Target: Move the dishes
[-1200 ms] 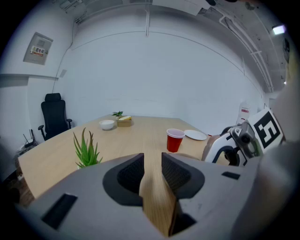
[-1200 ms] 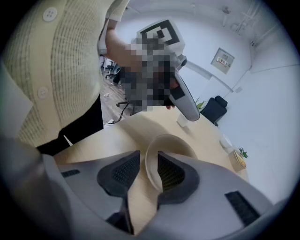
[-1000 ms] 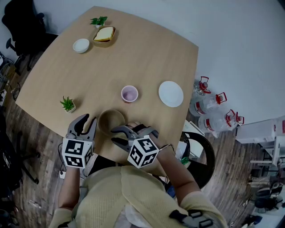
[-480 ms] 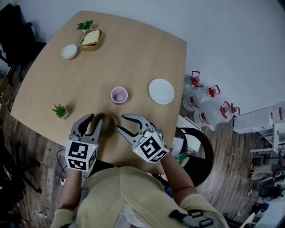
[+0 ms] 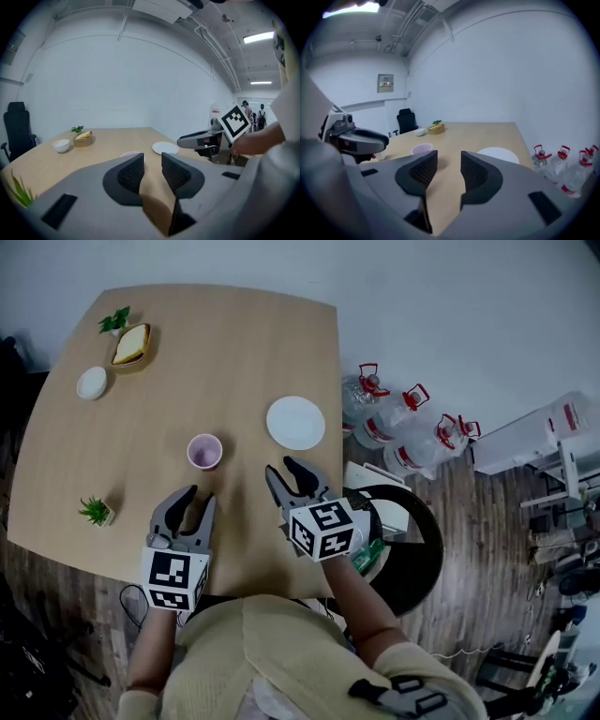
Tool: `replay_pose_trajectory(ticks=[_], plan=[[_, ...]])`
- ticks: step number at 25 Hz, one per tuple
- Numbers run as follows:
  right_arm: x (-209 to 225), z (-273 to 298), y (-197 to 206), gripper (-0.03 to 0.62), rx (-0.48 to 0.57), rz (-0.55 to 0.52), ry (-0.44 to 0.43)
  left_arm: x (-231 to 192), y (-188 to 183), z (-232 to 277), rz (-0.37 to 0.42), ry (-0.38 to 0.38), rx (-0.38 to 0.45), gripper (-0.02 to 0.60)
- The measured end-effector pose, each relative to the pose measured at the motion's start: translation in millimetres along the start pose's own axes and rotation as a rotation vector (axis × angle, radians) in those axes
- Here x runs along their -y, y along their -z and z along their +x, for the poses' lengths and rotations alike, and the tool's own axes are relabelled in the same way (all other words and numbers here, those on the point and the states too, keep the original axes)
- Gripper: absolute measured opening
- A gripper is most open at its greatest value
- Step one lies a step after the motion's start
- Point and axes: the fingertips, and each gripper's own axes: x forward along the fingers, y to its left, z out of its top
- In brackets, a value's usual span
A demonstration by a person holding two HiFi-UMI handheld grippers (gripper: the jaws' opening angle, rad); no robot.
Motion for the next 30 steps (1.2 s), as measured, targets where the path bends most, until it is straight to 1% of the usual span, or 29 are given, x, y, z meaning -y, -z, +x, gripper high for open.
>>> replay_pose_trajectory(ticks=[2,5,8,11,16,20,24,30], plan=[[19,-3,4,0.163,0.003,0.091,0.059,14,-4,10,0.018,0.034,0.007,0.124],[43,-5,13,0.176,-0.005,0.231,0.126,30,-10,23,0.043,0.08,0.011,0.124],[67,-5,25,0.183,-0.035,0.323,0.197,41,-16,34,0.061,0.112,0.027,0.124],[87,-3,36,0.183,-0.052,0.399,0.261,49,-16,44,0.057,0.138,0.021,0.124],[109,3,48,0.183,-0.066,0.49,0.326,66,-15,58,0.06,0.184,0.015,0.124],[129,10,52,0.183,-0.074,0.577,0.371,75,-15,67,0.072,0.206,0.003,0.124],[148,19,56,0.189,-0.093,0.642,0.409,81,-19,72,0.078,0.217,0.012,0.124],[161,33,60,0.206,-0.096,0.729,0.471,83,-22,81,0.07,0.21,0.028,0.124]])
